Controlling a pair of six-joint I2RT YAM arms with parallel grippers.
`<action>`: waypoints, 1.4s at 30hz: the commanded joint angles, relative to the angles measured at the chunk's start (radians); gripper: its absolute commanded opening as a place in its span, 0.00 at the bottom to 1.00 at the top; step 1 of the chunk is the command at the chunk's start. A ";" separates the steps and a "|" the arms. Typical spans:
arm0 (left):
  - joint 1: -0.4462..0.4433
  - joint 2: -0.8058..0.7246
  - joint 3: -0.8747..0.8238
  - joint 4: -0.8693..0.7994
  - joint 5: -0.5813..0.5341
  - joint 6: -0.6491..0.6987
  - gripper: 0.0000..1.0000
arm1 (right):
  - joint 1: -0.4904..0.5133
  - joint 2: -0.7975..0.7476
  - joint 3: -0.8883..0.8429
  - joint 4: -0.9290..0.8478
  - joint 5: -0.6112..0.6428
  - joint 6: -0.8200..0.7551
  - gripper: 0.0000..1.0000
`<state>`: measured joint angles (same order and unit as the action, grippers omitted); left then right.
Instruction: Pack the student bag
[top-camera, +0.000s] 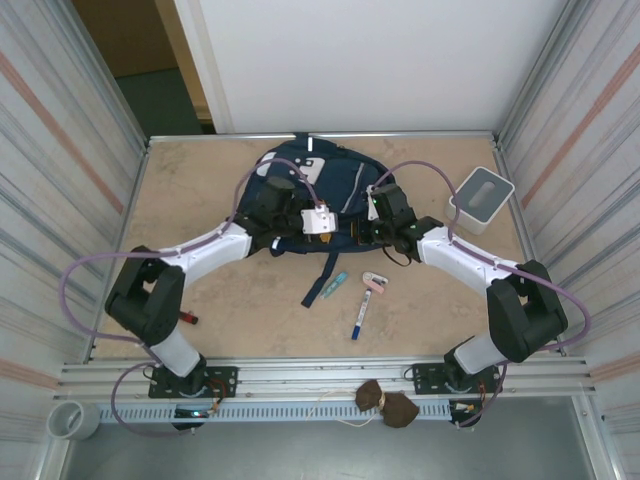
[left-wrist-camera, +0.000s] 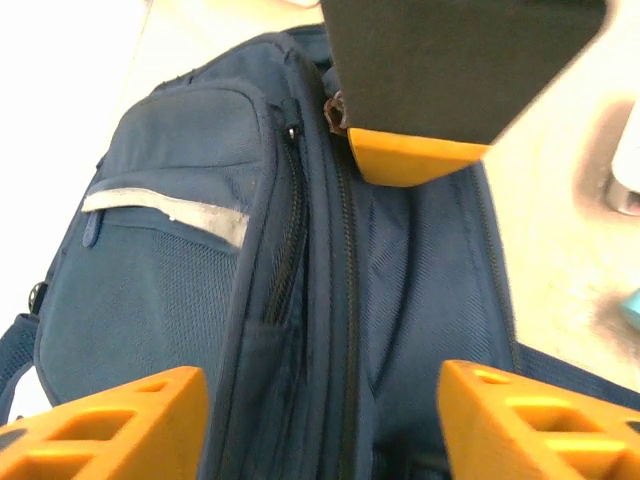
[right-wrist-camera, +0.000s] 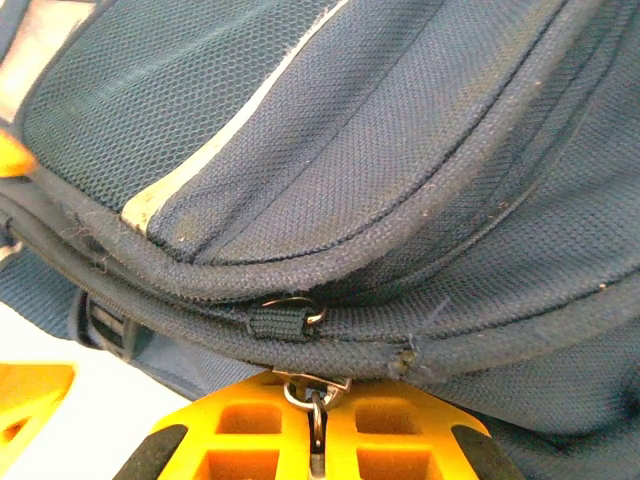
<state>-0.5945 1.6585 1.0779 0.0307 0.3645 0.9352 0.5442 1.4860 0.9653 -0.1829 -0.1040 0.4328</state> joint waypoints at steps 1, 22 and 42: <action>-0.001 0.048 0.049 0.023 -0.087 0.031 0.50 | 0.008 -0.015 0.045 0.059 -0.052 0.012 0.00; 0.295 -0.072 -0.148 0.233 0.001 -0.026 0.19 | -0.031 0.112 0.126 -0.044 0.069 -0.034 0.00; 0.049 -0.035 -0.041 0.071 0.013 0.043 0.60 | 0.046 0.085 0.159 0.051 -0.085 0.054 0.00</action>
<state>-0.5369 1.5932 0.9913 0.1226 0.3843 0.9524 0.5789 1.6344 1.1110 -0.1837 -0.1459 0.4629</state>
